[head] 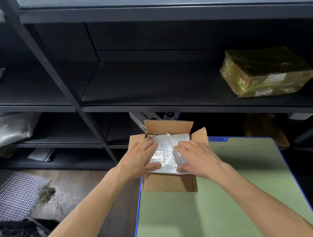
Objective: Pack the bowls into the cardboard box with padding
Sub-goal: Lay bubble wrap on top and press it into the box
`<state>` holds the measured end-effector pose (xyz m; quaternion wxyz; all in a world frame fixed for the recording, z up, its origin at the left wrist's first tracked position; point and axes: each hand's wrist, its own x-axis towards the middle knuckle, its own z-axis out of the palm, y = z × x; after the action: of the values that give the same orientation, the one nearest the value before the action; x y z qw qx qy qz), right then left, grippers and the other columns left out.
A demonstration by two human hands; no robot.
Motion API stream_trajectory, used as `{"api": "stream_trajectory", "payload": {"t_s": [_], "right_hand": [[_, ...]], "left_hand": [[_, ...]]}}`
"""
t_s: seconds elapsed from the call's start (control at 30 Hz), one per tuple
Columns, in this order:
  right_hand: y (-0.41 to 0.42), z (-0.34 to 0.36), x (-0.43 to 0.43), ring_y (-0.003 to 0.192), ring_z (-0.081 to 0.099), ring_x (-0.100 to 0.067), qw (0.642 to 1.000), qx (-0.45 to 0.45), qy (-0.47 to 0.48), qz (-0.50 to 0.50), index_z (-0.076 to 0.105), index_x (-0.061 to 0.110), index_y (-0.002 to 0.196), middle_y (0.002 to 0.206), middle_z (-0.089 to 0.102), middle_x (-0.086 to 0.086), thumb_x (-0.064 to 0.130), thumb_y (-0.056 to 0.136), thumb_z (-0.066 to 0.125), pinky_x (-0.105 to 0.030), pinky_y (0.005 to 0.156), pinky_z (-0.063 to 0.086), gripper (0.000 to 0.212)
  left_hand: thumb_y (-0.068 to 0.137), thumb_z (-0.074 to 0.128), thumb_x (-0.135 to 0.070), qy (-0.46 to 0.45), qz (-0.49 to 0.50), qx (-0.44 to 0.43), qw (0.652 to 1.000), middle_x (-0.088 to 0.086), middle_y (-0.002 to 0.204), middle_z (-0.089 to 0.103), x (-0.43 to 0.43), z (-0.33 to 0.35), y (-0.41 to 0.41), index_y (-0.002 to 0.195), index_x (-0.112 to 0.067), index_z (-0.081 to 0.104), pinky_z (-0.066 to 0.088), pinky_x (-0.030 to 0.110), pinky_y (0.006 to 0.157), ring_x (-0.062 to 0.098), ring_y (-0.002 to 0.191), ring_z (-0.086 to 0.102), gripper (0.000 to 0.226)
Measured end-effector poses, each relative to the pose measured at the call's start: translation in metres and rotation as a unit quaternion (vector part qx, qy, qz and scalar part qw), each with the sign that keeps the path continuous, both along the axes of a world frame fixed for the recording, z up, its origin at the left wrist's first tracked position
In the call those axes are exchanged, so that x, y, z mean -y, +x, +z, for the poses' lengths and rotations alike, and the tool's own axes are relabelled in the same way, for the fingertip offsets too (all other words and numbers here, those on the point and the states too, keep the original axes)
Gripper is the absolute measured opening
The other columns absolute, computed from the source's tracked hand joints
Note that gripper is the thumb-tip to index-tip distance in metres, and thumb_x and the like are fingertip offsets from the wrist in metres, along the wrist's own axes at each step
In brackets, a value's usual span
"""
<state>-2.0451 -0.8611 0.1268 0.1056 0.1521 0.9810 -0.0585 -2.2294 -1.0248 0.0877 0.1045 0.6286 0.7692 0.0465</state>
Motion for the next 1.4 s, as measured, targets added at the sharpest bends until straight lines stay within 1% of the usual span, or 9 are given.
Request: {"api": "stream_trajectory", "payload": {"t_s": [0.13, 0.23, 0.43, 0.57, 0.77, 0.93, 1.07, 1.2, 1.4], "right_hand": [[-0.001, 0.005, -0.012, 0.138, 0.035, -0.022, 0.998, 0.06, -0.012, -0.009, 0.031, 0.02, 0.151, 0.157, 0.029, 0.002, 0.059, 0.085, 0.063, -0.039, 0.112, 0.031, 0.083], [-0.007, 0.005, -0.021, 0.139, 0.035, -0.023, 0.997, 0.078, -0.01, 0.001, 0.029, 0.021, 0.152, 0.158, 0.029, 0.004, 0.058, 0.085, 0.063, -0.039, 0.113, 0.029, 0.084], [-0.015, -0.002, -0.032, 0.139, 0.033, -0.023, 0.992, 0.099, 0.046, 0.062, 0.033, 0.017, 0.148, 0.151, 0.037, -0.001, 0.053, 0.088, 0.061, -0.037, 0.117, 0.023, 0.076], [-0.022, -0.002, -0.03, 0.131, 0.041, -0.027, 0.989, 0.097, 0.077, 0.082, 0.04, 0.011, 0.141, 0.143, 0.043, -0.007, 0.049, 0.086, 0.062, -0.037, 0.112, 0.03, 0.07], [-0.027, -0.01, -0.028, 0.123, 0.047, -0.03, 0.983, 0.104, 0.117, 0.1, 0.035, 0.003, 0.142, 0.137, 0.045, -0.012, 0.048, 0.08, 0.068, -0.037, 0.108, 0.034, 0.084], [-0.033, -0.017, -0.023, 0.112, 0.048, -0.029, 0.975, 0.116, 0.163, 0.097, 0.037, 0.003, 0.139, 0.128, 0.048, -0.012, 0.041, 0.076, 0.067, -0.038, 0.104, 0.036, 0.08], [-0.035, -0.017, -0.023, 0.119, 0.045, -0.028, 0.976, 0.125, 0.153, 0.089, 0.03, 0.003, 0.144, 0.132, 0.044, -0.012, 0.037, 0.076, 0.069, -0.037, 0.109, 0.032, 0.086], [-0.034, -0.012, -0.027, 0.123, 0.044, -0.029, 0.978, 0.133, 0.133, 0.093, 0.027, 0.002, 0.146, 0.134, 0.043, -0.012, 0.043, 0.076, 0.07, -0.036, 0.11, 0.03, 0.092], [-0.044, -0.018, -0.014, 0.115, 0.044, -0.027, 0.964, 0.166, 0.196, 0.07, 0.032, 0.003, 0.141, 0.129, 0.043, -0.012, 0.029, 0.074, 0.071, -0.036, 0.106, 0.034, 0.083]], "left_hand": [[0.085, 0.02, -0.081, -0.042, -0.034, -0.019, 0.998, 0.004, 0.164, 0.019, 0.001, 0.0, -0.011, 0.155, -0.016, 0.024, 0.018, 0.044, 0.12, 0.023, 0.154, 0.008, 0.096], [0.085, 0.029, -0.081, -0.074, -0.062, -0.028, 0.995, 0.002, 0.166, 0.012, -0.006, 0.005, -0.019, 0.158, -0.017, 0.018, 0.016, 0.044, 0.121, 0.022, 0.154, 0.003, 0.098], [0.087, 0.034, -0.077, -0.083, -0.101, -0.101, 0.986, -0.001, 0.165, 0.017, -0.017, 0.004, -0.031, 0.158, -0.021, 0.016, 0.022, 0.042, 0.118, 0.019, 0.153, 0.013, 0.092], [0.087, 0.043, -0.077, -0.094, -0.115, -0.111, 0.983, -0.001, 0.162, 0.024, -0.022, 0.006, -0.031, 0.157, -0.018, 0.017, 0.02, 0.041, 0.119, 0.021, 0.149, 0.022, 0.095], [0.084, 0.043, -0.08, -0.146, -0.131, -0.129, 0.972, 0.0, 0.16, 0.028, -0.033, 0.014, -0.035, 0.158, -0.014, 0.014, 0.022, 0.041, 0.117, 0.025, 0.144, 0.029, 0.103], [0.081, 0.055, -0.074, -0.129, -0.107, -0.161, 0.973, 0.002, 0.154, 0.036, -0.034, 0.012, -0.023, 0.155, -0.013, 0.02, 0.023, 0.042, 0.116, 0.026, 0.14, 0.035, 0.102], [0.076, 0.062, -0.072, -0.106, -0.107, -0.167, 0.974, 0.003, 0.14, 0.048, -0.041, 0.01, -0.017, 0.148, -0.013, 0.031, 0.023, 0.043, 0.116, 0.026, 0.128, 0.046, 0.098], [0.074, 0.06, -0.077, -0.114, -0.121, -0.169, 0.972, 0.0, 0.142, 0.048, -0.04, 0.011, -0.027, 0.148, -0.015, 0.034, 0.022, 0.043, 0.118, 0.024, 0.131, 0.045, 0.101], [0.072, 0.066, -0.068, -0.124, -0.091, -0.209, 0.966, 0.003, 0.13, 0.047, -0.051, 0.012, -0.008, 0.145, -0.008, 0.034, 0.028, 0.042, 0.111, 0.023, 0.115, 0.05, 0.099]]}}
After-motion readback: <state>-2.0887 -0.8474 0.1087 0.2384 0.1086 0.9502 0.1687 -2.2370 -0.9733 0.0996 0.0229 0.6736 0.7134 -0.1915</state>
